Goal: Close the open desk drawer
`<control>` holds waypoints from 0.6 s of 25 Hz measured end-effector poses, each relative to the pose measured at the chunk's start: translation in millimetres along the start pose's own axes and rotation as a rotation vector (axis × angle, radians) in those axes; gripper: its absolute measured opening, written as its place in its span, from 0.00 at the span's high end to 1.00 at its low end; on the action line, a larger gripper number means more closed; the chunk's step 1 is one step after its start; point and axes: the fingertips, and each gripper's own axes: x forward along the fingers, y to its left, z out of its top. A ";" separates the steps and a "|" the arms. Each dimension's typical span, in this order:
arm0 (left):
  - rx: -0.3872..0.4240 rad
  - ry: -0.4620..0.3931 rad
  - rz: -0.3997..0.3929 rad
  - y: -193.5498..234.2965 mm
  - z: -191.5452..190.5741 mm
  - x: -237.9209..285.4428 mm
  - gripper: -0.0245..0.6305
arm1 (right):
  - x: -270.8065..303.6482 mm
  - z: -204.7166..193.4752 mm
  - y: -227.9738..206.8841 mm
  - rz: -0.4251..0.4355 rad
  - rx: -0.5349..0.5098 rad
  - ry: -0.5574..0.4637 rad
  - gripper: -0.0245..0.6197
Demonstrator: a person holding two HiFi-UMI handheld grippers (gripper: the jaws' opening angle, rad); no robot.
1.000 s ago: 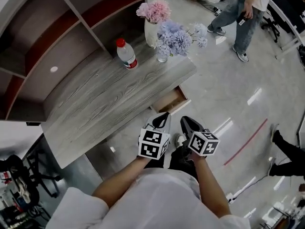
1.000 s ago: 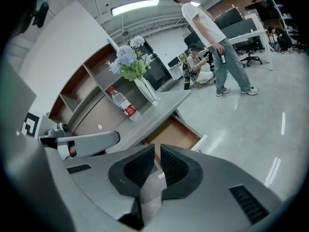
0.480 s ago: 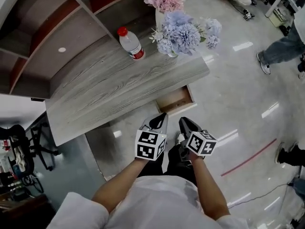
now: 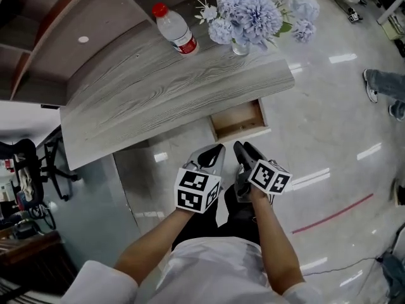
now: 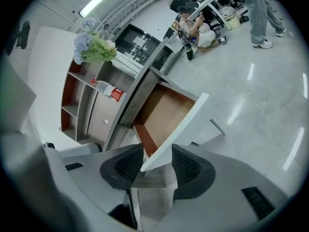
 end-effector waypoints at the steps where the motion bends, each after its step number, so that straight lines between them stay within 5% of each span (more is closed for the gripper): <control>1: -0.007 -0.001 0.009 2.8 -1.4 -0.1 0.96 | 3.6 -3.3 -3.2 0.001 0.022 0.003 0.73; 15: -0.067 -0.032 0.059 24.6 -9.5 5.4 0.96 | 33.9 -2.7 -35.4 0.032 0.265 -0.080 0.63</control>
